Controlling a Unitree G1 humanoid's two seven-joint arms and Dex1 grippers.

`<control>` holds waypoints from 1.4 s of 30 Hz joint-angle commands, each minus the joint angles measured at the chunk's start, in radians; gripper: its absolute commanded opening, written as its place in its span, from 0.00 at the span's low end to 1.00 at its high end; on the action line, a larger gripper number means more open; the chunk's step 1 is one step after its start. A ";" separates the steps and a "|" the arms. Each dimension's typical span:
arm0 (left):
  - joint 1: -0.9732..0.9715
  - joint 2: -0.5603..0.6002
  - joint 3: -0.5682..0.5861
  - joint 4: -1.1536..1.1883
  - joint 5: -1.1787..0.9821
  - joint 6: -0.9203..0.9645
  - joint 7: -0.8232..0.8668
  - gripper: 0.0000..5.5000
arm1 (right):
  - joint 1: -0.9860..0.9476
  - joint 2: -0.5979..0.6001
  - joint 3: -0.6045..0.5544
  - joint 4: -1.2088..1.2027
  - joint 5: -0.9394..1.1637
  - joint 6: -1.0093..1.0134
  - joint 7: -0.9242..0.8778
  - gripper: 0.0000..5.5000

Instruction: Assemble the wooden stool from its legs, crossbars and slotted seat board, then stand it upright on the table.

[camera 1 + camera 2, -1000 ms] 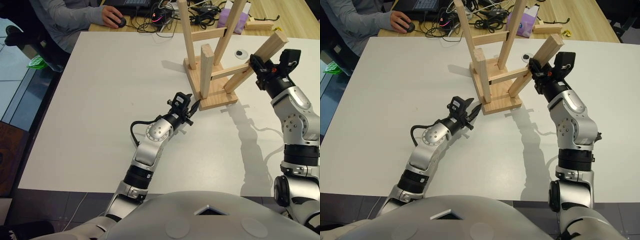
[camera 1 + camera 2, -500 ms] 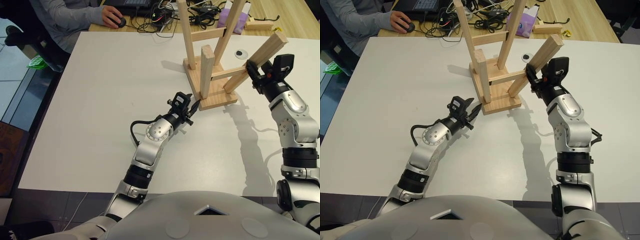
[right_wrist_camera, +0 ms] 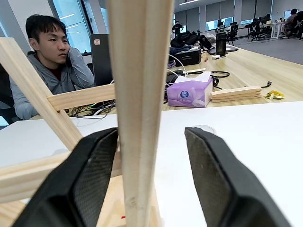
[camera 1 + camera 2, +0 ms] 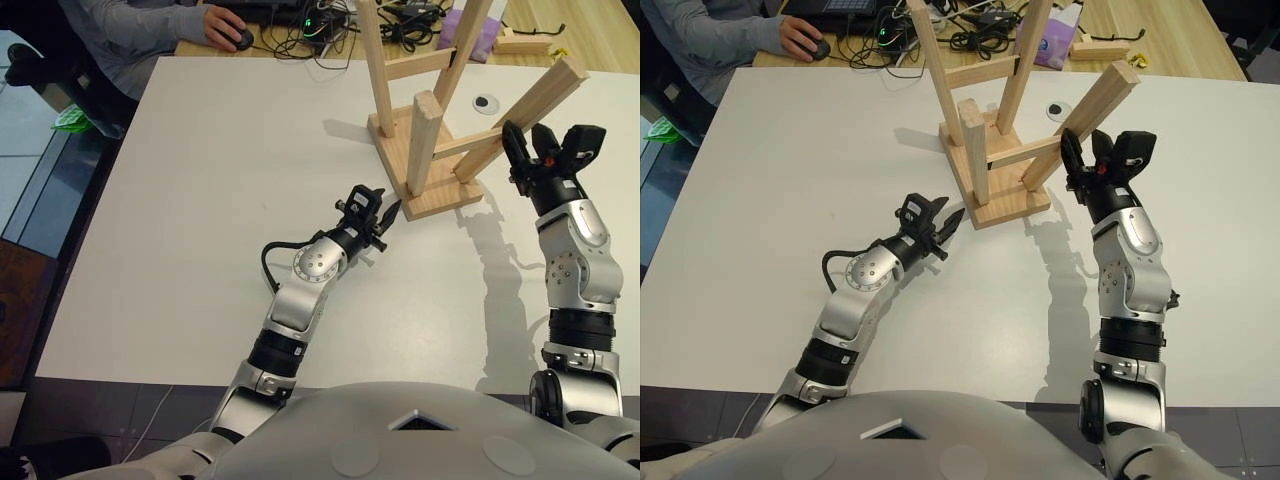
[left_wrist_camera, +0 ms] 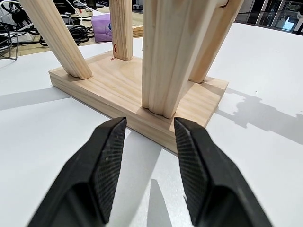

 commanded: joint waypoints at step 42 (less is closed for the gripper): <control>0.014 -0.010 -0.027 0.007 0.011 -0.008 0.011 0.33 | -0.162 0.037 0.040 -0.366 0.037 0.237 0.040 0.01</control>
